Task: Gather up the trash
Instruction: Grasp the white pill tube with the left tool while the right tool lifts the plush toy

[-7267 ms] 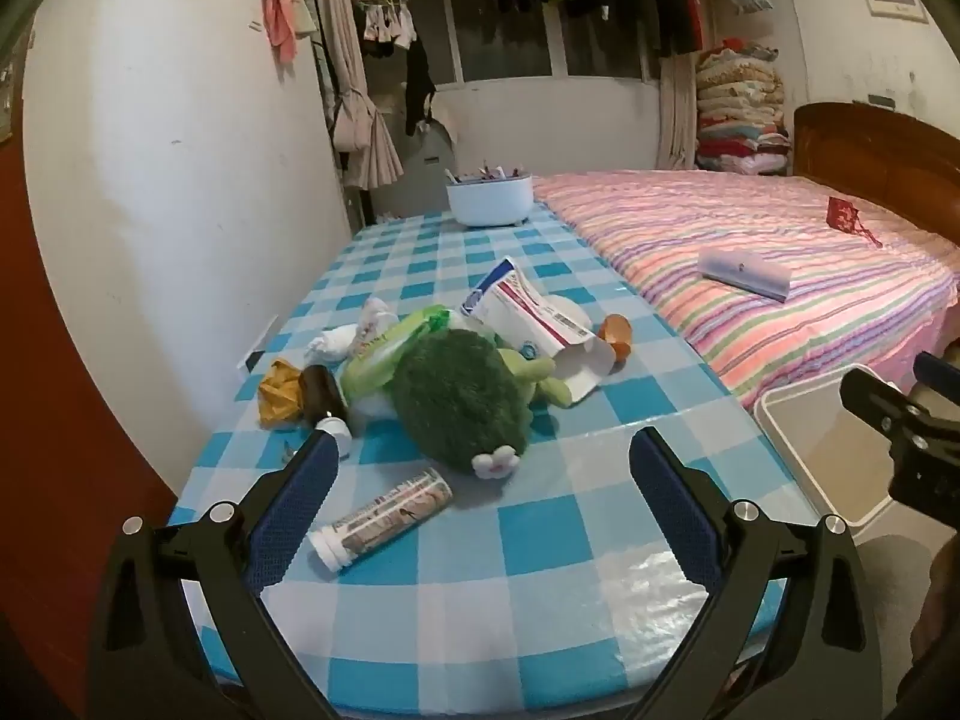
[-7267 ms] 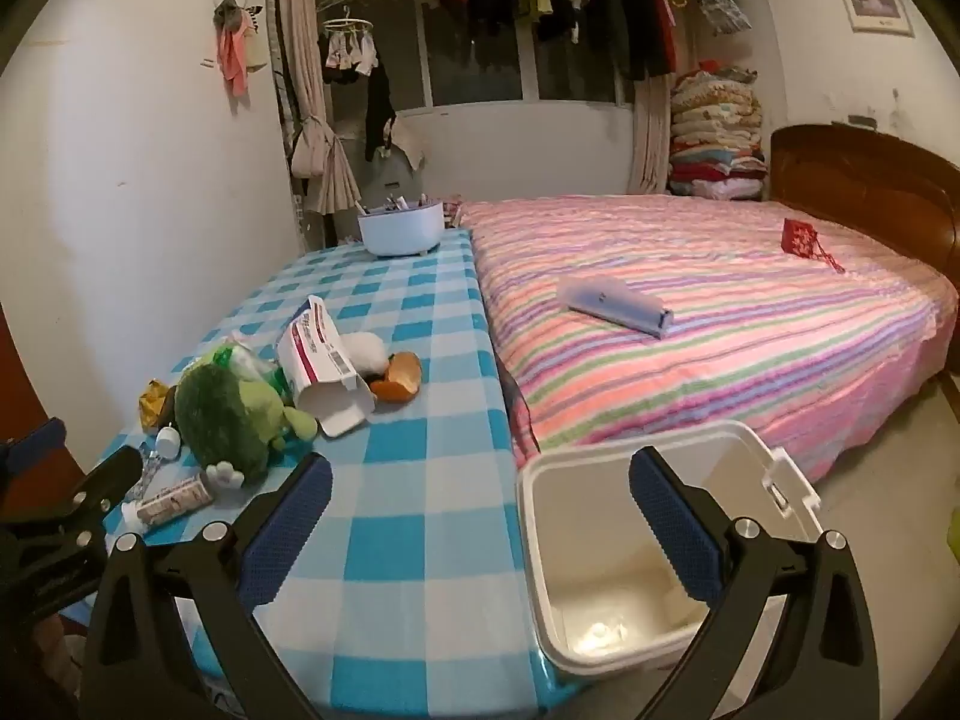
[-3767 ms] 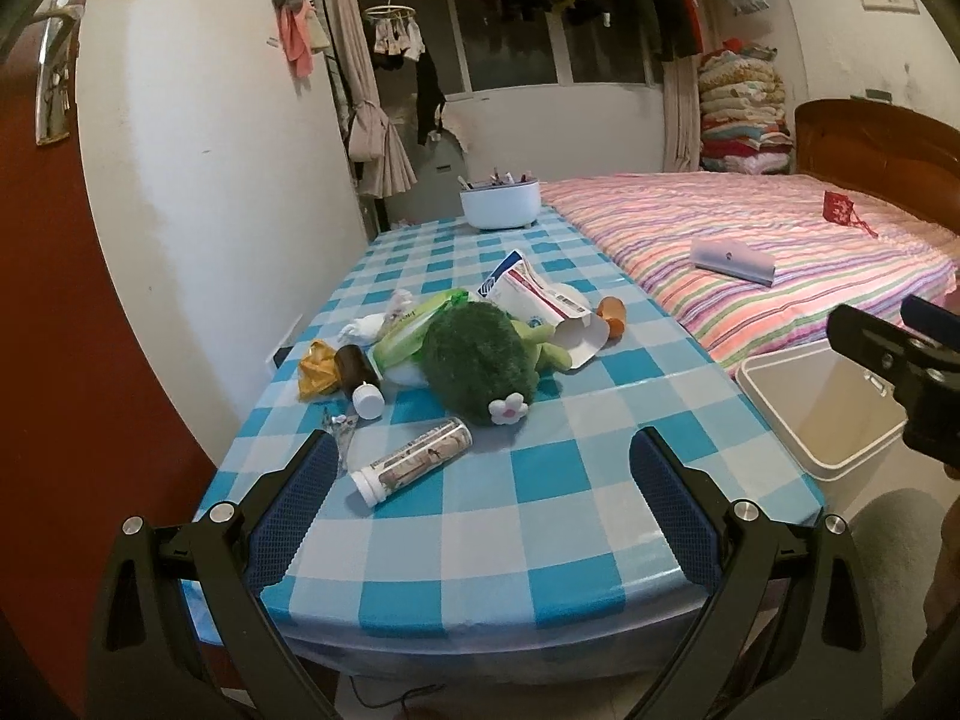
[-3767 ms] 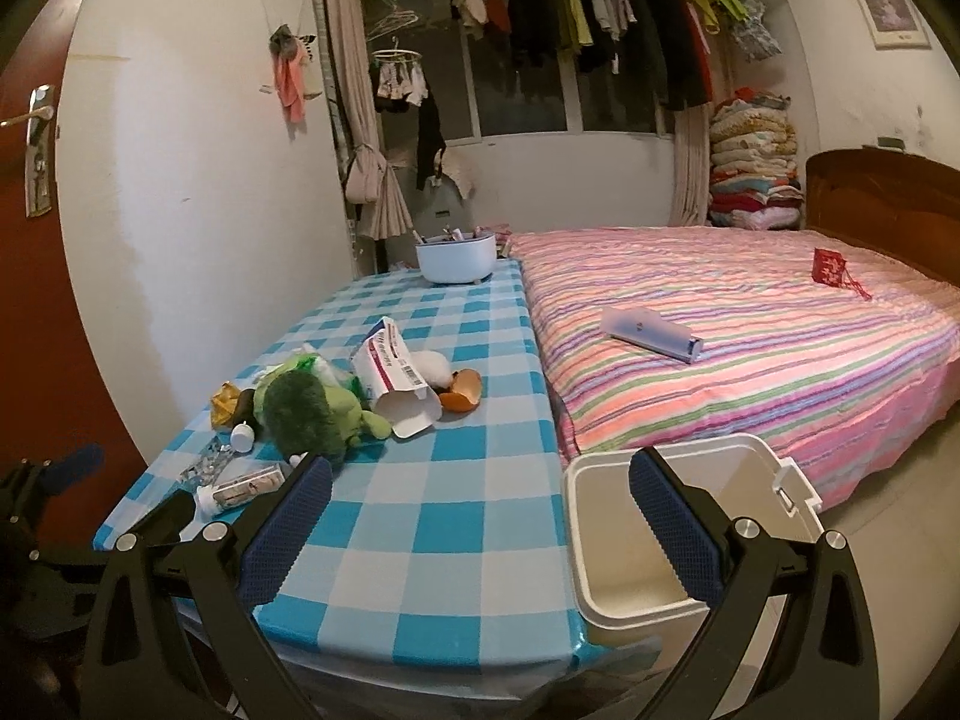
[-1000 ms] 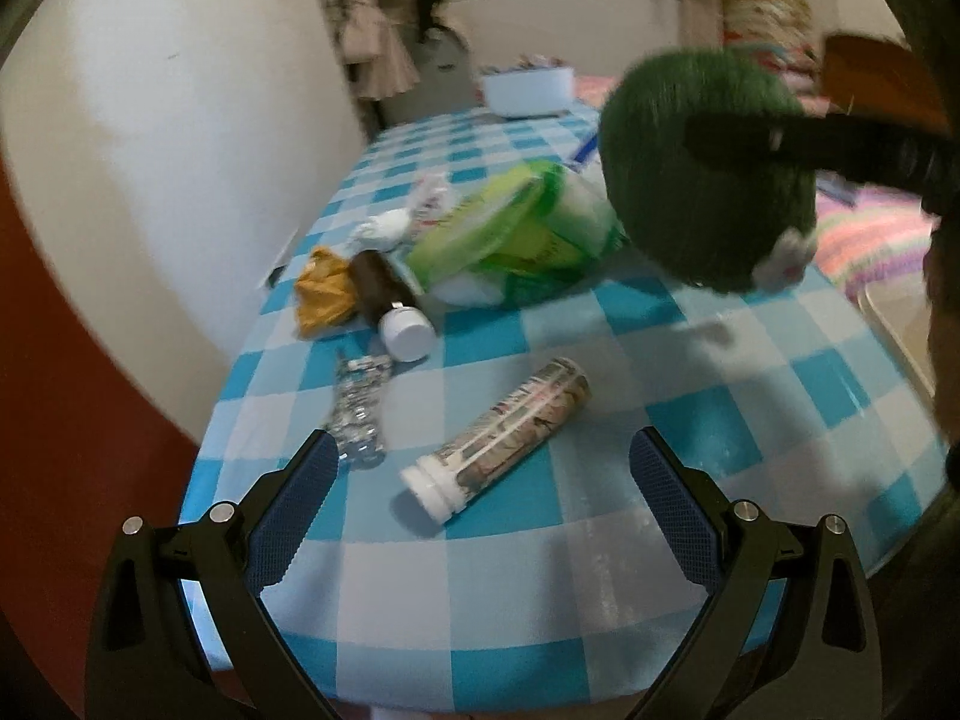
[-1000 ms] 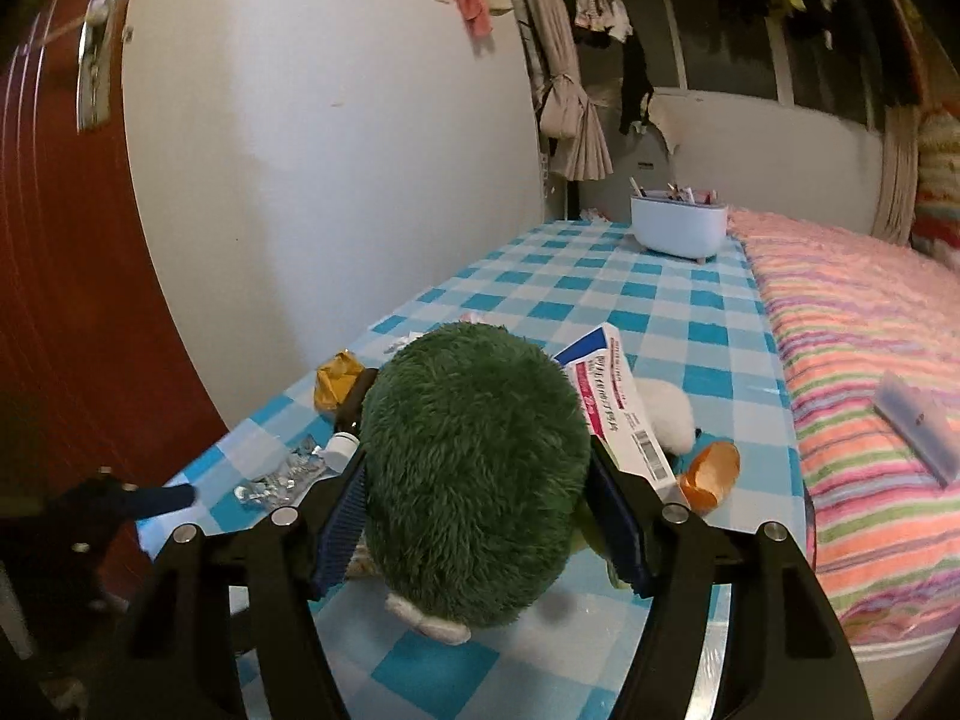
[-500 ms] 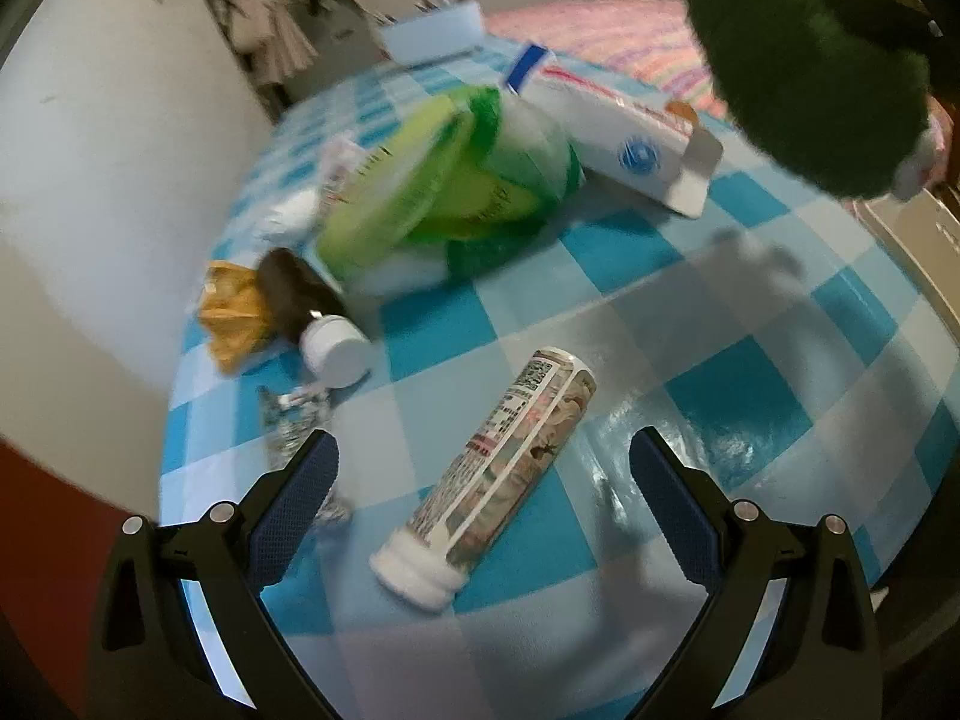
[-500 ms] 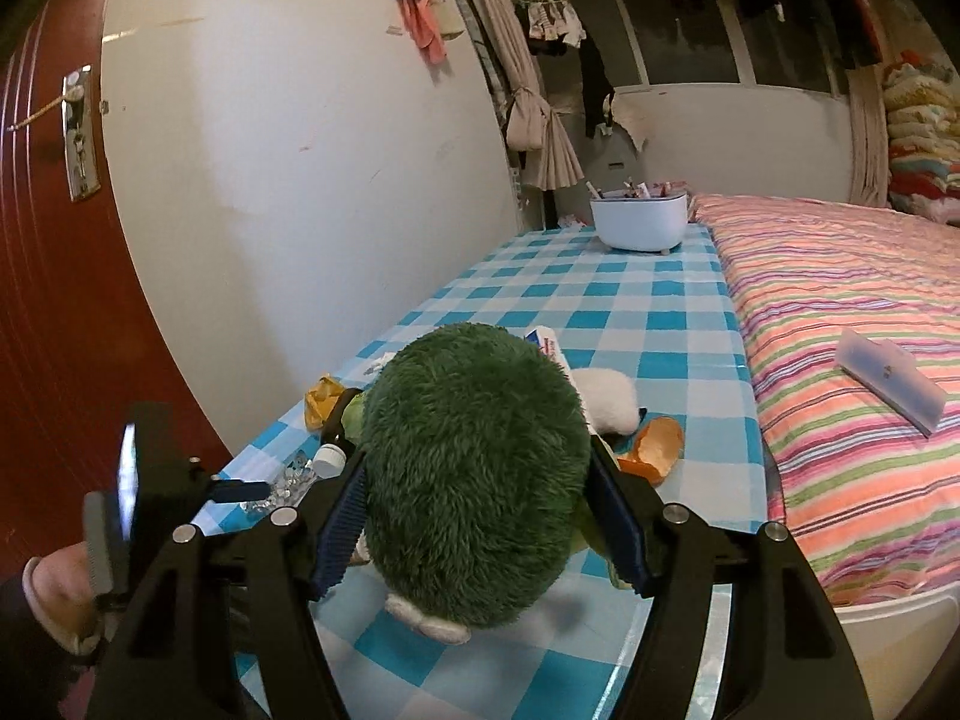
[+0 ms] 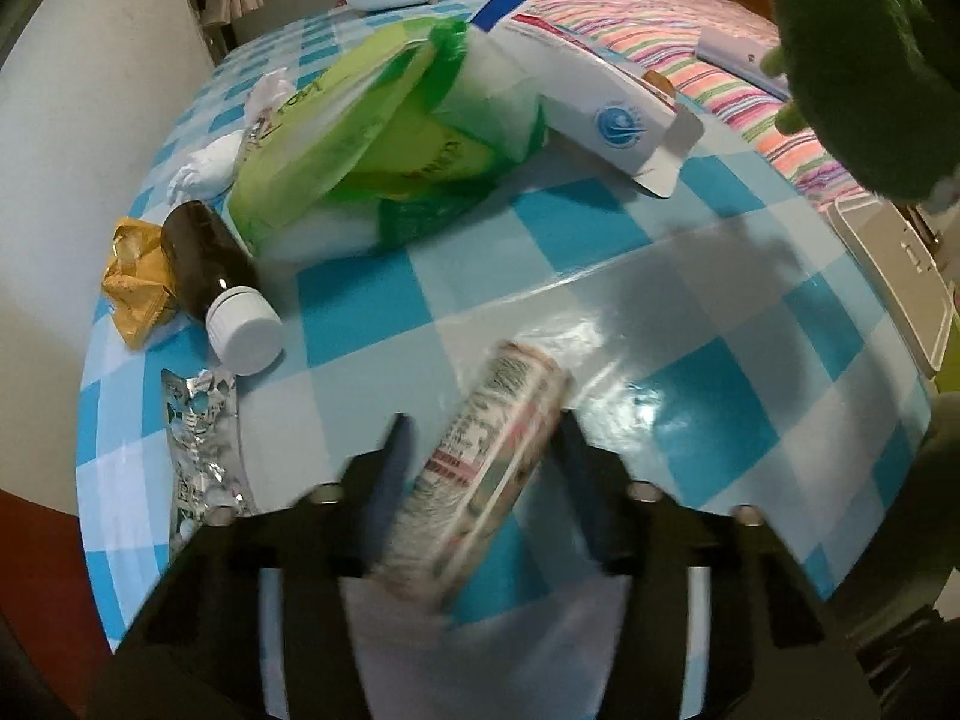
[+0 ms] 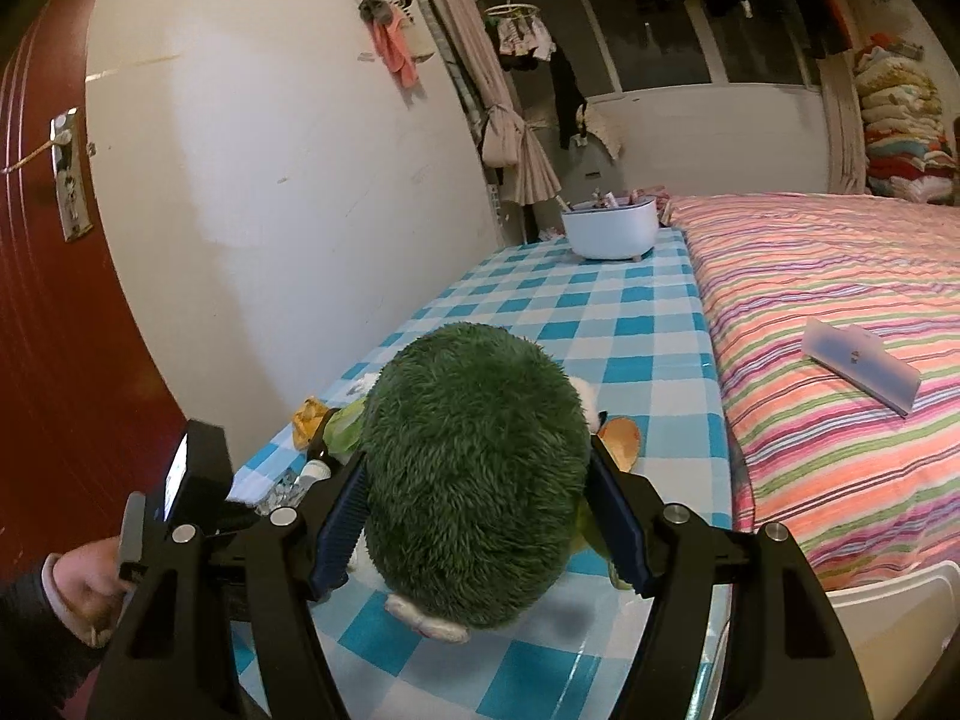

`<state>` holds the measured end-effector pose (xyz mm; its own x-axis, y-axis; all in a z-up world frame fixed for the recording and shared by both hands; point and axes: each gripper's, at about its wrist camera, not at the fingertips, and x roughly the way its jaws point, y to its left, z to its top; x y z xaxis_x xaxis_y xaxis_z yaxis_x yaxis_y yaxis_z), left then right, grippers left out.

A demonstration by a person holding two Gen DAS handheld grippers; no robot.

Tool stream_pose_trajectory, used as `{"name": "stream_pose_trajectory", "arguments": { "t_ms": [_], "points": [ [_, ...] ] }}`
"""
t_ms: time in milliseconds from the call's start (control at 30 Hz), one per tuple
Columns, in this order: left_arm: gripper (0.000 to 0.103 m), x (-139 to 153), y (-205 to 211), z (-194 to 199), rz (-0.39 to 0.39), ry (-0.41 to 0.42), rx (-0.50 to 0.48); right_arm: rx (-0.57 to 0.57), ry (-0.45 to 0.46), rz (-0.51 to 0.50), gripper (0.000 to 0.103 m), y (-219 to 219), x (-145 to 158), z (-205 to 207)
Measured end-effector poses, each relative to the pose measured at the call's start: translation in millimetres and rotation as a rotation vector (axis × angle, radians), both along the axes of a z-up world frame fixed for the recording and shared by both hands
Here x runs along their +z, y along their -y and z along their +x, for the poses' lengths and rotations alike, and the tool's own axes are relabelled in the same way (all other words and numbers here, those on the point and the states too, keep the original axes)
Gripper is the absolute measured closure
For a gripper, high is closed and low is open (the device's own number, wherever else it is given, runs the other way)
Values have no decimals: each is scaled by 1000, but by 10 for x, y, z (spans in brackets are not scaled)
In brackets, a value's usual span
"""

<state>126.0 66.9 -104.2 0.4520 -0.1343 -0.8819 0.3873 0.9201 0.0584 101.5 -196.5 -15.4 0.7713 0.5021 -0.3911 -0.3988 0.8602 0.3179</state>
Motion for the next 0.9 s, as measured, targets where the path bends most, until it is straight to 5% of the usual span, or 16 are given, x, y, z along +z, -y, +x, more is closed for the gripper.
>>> {"name": "stream_pose_trajectory", "arguments": {
  "t_ms": [267,900],
  "points": [
    [74,15,244,-131,6,62,-11,-54,8,15,37,154,-13,-74],
    [75,488,1194,-145,-311,218,-83,-271,10,25,37,729,-166,-246]
  ]
}}
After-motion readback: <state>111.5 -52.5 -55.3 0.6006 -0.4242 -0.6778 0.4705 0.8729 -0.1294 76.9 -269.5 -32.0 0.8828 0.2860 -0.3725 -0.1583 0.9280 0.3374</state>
